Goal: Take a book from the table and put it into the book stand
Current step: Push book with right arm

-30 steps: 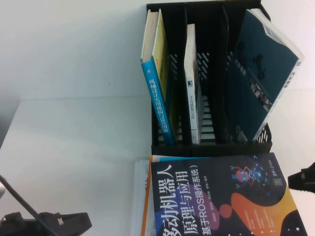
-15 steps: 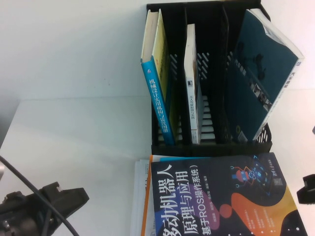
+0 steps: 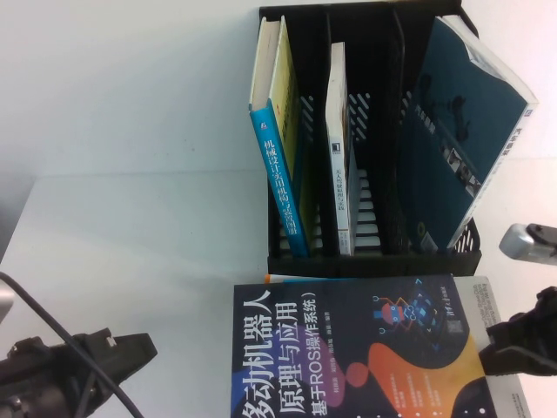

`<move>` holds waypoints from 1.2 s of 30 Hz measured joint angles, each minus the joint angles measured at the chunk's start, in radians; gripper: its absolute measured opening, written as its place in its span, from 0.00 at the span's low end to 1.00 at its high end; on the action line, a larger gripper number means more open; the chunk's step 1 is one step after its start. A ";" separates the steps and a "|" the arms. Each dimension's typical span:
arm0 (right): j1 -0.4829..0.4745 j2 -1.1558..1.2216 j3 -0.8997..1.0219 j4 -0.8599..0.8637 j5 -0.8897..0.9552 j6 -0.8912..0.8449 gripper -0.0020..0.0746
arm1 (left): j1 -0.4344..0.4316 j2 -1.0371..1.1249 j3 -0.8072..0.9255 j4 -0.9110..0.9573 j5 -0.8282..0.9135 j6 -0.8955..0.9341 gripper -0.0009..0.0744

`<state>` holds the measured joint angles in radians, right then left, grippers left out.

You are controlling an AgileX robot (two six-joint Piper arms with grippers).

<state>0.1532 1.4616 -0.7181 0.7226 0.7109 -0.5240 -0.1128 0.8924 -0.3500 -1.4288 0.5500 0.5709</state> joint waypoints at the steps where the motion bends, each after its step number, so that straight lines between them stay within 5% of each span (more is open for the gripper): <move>1: 0.007 0.000 0.000 0.005 -0.005 0.000 0.02 | 0.000 0.000 0.000 -0.001 -0.004 0.007 0.01; 9: 0.059 0.001 0.000 0.036 -0.068 0.000 0.02 | 0.000 0.037 -0.042 -0.091 -0.046 0.070 0.01; 15: 0.106 0.015 0.000 0.061 -0.097 0.000 0.02 | 0.000 0.200 -0.161 -0.095 0.121 0.128 0.07; 25: 0.122 0.019 0.000 0.075 -0.076 0.000 0.02 | 0.077 0.583 -0.318 -0.025 0.534 0.203 0.79; 36: 0.122 0.019 0.000 0.080 -0.071 0.000 0.02 | 0.224 0.656 -0.339 0.096 0.604 0.270 0.89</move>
<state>0.2748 1.4807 -0.7181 0.8025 0.6402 -0.5240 0.1112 1.5480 -0.6895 -1.3333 1.1535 0.8405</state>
